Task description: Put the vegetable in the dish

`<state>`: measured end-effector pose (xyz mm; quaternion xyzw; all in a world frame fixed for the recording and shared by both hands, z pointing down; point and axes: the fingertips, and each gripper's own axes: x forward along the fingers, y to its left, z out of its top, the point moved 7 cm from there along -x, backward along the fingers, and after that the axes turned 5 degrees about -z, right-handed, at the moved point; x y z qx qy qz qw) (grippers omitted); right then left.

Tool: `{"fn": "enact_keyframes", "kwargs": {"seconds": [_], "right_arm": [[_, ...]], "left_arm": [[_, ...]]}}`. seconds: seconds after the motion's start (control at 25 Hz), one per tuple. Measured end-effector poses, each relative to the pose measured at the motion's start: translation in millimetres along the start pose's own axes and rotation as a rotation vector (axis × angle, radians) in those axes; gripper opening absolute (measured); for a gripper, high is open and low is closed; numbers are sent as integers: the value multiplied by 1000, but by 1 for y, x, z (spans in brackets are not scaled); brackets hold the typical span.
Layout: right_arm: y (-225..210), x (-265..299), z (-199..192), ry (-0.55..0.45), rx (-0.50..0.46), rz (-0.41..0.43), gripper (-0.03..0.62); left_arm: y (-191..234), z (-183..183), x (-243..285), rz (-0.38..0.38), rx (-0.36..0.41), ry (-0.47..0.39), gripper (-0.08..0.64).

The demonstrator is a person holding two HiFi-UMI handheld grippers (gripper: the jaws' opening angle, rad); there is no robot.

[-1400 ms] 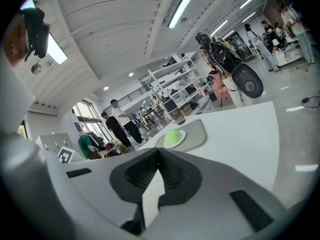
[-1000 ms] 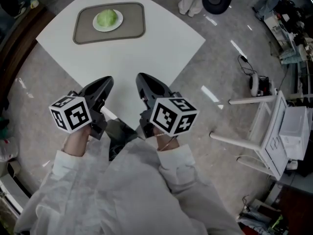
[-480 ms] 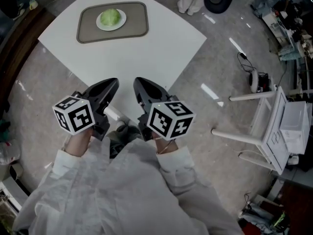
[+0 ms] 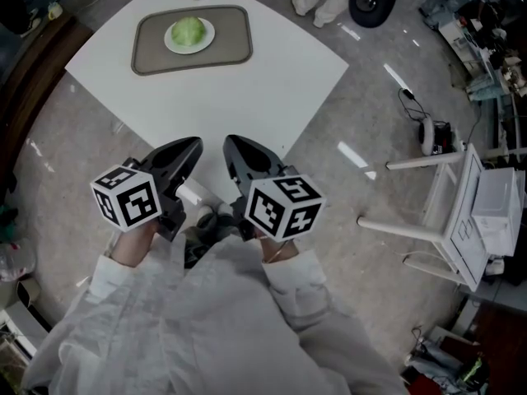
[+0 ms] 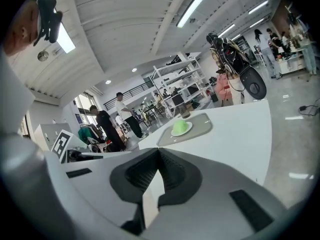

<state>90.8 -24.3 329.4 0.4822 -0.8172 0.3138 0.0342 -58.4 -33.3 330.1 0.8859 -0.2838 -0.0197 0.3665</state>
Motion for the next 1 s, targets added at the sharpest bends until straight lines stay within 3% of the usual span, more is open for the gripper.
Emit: {"fn": "enact_keyframes", "kwargs": {"seconds": [1.0], "right_arm": [[16,-4,-6,34,-66,11,14]], "left_arm": [[-5,-1,-14,14,4,-19,8]]}}
